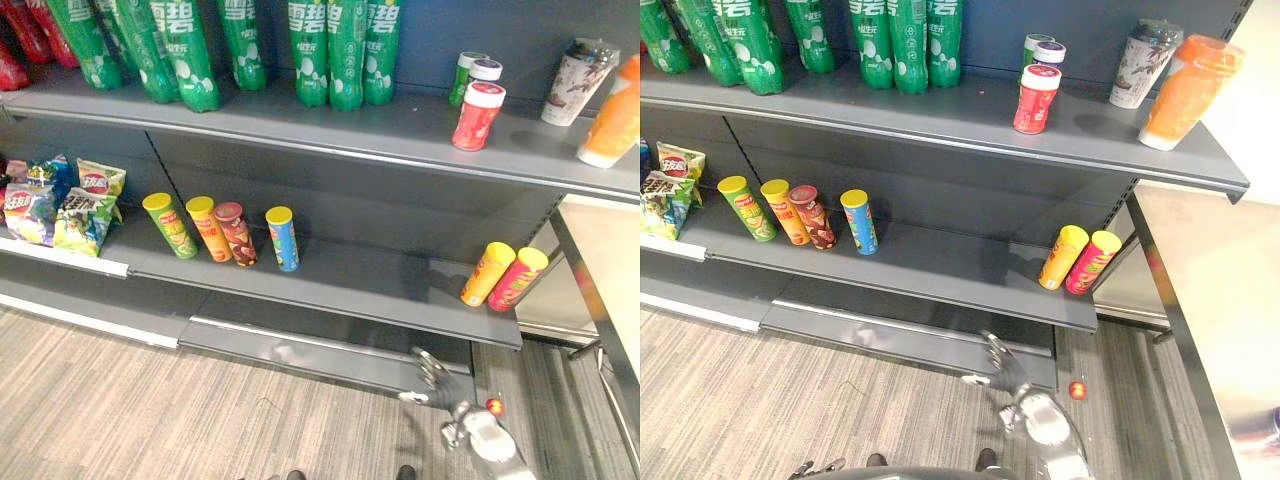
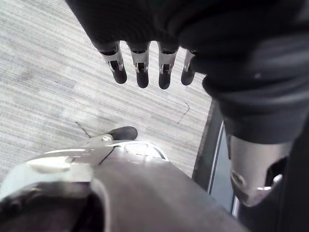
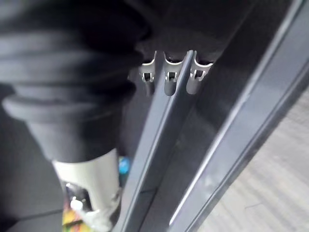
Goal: Put the gum and the chips on the shelf.
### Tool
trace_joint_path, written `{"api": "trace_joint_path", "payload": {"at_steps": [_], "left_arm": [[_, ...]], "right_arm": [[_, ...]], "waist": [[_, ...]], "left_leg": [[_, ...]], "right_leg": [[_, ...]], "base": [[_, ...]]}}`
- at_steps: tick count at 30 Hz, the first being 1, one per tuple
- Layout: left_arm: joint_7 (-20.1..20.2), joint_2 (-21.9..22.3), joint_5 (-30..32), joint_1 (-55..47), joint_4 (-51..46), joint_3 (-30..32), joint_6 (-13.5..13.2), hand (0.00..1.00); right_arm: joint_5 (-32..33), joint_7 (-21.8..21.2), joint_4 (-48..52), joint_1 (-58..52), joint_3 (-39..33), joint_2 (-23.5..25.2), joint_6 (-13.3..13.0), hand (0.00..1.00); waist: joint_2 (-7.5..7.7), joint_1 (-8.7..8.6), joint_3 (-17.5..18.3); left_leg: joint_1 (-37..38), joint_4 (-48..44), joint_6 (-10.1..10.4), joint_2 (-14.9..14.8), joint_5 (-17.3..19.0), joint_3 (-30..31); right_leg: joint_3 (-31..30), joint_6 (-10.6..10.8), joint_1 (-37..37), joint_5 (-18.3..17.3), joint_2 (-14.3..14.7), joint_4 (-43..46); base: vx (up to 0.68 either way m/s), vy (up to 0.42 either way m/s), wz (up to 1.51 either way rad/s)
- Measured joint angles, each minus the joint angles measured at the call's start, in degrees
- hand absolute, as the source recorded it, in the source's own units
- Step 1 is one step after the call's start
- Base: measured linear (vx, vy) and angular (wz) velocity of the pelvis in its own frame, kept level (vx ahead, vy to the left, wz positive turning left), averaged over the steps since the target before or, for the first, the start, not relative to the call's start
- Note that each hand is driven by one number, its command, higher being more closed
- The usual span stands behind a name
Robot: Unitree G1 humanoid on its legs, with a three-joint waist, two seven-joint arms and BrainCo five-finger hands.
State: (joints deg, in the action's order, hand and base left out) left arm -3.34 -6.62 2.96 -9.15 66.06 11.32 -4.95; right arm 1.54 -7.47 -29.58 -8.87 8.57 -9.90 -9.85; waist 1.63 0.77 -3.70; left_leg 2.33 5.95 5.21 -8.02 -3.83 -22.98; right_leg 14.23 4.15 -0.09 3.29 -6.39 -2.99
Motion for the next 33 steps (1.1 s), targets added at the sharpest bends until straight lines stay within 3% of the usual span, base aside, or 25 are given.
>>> {"api": "trace_joint_path", "payload": {"at_steps": [4, 9, 13, 15, 17, 19, 20, 21, 22, 25, 28, 30, 31, 33], "left_arm": [[-0.17, 0.69, -0.05, -0.17, 0.07, 0.63, 0.05, 0.00], [-0.63, 0.79, -0.59, -0.16, 0.09, 2.17, 0.00, 0.00], [-0.73, 0.80, -0.92, 0.09, 0.07, 2.39, -0.01, 0.00], [-0.64, 0.62, -2.83, 0.41, 0.09, 2.33, -0.02, 0.00], [-0.41, 0.47, -2.84, 0.57, 0.30, 2.37, -0.02, 0.00], [-0.31, 0.35, -2.85, 1.34, 1.43, 2.43, -0.07, 0.00], [-0.36, 0.25, -2.84, 1.88, 2.00, 2.43, -0.06, 0.00], [-0.43, 0.60, -2.84, 2.25, 2.14, 2.53, -0.08, 0.00], [-0.45, 0.88, -2.85, 2.16, 1.79, 2.66, -0.24, 0.00], [-0.23, 1.13, -2.89, 3.08, 0.43, 2.69, -1.10, 0.00], [0.41, 0.67, -2.95, 3.17, -0.27, 2.54, -1.40, 0.00], [0.99, 0.60, -4.34, 4.01, -0.45, 2.41, -1.48, 0.00], [1.23, 0.67, -5.11, 4.93, -0.24, 2.29, -1.47, 0.00], [1.47, 1.51, -5.16, 5.66, -0.08, 2.28, -1.64, 0.00]], "right_arm": [[-1.69, 3.89, -15.15, -0.40, -9.36, 1.77, 1.34, 0.00], [-1.56, 6.48, -28.56, -0.83, -18.41, 3.23, 2.00, 0.00], [-1.41, 7.36, -32.84, -1.87, -24.20, 3.66, 2.42, 0.00], [-0.74, 7.60, -32.82, -2.87, -27.50, 4.21, 2.46, 0.00], [0.33, 7.67, -31.75, -3.97, -29.50, 5.09, 2.50, 0.00], [1.34, 7.69, -30.20, -4.38, -30.83, 6.23, 2.52, 0.00], [1.72, 7.68, -29.11, -4.71, -30.75, 7.12, 2.50, 0.00], [1.92, 7.68, -27.71, -4.94, -30.76, 7.95, 2.59, 0.00], [2.74, 7.64, -27.02, -4.90, -30.89, 9.30, 2.79, 0.00], [3.61, 7.86, -26.91, -5.18, -32.10, 9.36, 3.14, 0.00], [3.64, 8.36, -27.43, -5.54, -33.10, 9.46, 3.33, 0.00], [3.85, 8.80, -28.14, -5.62, -34.28, 9.46, 3.53, 0.00], [4.03, 9.03, -28.42, -5.17, -34.71, 9.41, 3.72, 0.00], [4.10, 9.42, -28.68, -3.42, -34.87, 8.63, 3.73, 0.00]], "waist": [[-0.97, -0.57, 0.22], [-0.93, -0.65, -0.03], [-0.84, -0.82, -1.22], [-0.18, -1.70, -2.28], [0.00, -2.41, -2.84], [0.13, -2.32, -3.15], [0.34, -2.34, -3.62], [0.22, -2.33, -4.38], [-1.49, -2.20, -4.93], [-2.08, -2.44, -6.71], [-1.73, -2.27, -6.63], [-1.46, -2.53, -6.51], [-1.05, -2.52, -6.41], [-2.48, -2.45, -6.91]], "left_leg": [[0.33, 0.00, 0.18, 0.26, 0.35, 0.02], [2.41, -0.01, 0.36, 0.40, 1.16, -0.25], [4.14, -0.08, 0.25, 0.68, 1.98, -1.36], [5.13, -0.41, -0.48, 1.50, 2.78, -1.80], [5.93, -0.44, -0.76, 2.90, 3.14, -3.24], [5.70, -0.44, -1.37, 3.67, 3.81, -6.68], [5.85, -0.43, -2.02, 4.09, 4.59, -10.01], [6.22, -0.09, -2.61, 3.75, 5.33, -13.60], [6.95, -0.28, -3.65, 2.31, 5.55, -18.70], [6.86, -4.47, -3.66, -2.82, 7.89, -26.86], [7.22, -6.18, -2.69, -4.08, 7.63, -33.18], [7.10, -6.78, -2.60, -3.35, 7.55, -36.30], [6.90, -7.43, -2.29, -3.26, 7.36, -37.49], [6.88, -7.10, -1.45, -3.67, 6.52, -39.30]], "right_leg": [[0.12, 0.29, 0.41, -0.38, -0.02, -0.11], [-0.10, 0.75, 1.94, -0.82, -0.13, 0.21], [-0.75, 1.40, 2.09, -3.09, -0.89, 3.50], [-1.79, 2.22, -0.57, -6.32, -2.56, 9.68], [-3.10, 3.18, -2.07, -7.02, -3.92, 12.47], [-6.39, 4.80, -4.77, -5.51, -4.41, 13.19], [-8.73, 5.81, -6.03, -3.55, -3.99, 12.74], [-9.66, 5.17, -6.84, 0.48, -3.17, 10.66], [-8.55, 3.13, -6.58, 4.75, -1.77, 6.86], [9.73, -4.65, -7.67, -0.54, -3.86, 15.36], [16.40, -4.71, -6.38, -0.57, -8.56, 20.24], [17.48, -3.05, -3.02, 1.90, -11.48, 19.21], [17.53, -1.61, -1.46, 1.52, -11.23, 15.67], [19.02, -1.49, -1.47, 1.45, -9.75, 12.71]], "base": [[0.06, 0.004, 0.00], [0.07, 0.001, -0.02], [0.04, 0.033, -0.09], [0.01, 0.056, -0.10], [0.03, 0.103, -0.28], [0.03, 0.133, -0.85], [-0.02, 0.106, -1.38], [-0.09, 0.128, -1.90], [-0.12, 0.105, -1.72], [-0.06, 0.111, -1.49], [0.08, 0.078, -1.40], [0.08, -0.090, -0.78], [0.08, -0.170, -0.66], [0.01, -0.217, -0.63]]}}
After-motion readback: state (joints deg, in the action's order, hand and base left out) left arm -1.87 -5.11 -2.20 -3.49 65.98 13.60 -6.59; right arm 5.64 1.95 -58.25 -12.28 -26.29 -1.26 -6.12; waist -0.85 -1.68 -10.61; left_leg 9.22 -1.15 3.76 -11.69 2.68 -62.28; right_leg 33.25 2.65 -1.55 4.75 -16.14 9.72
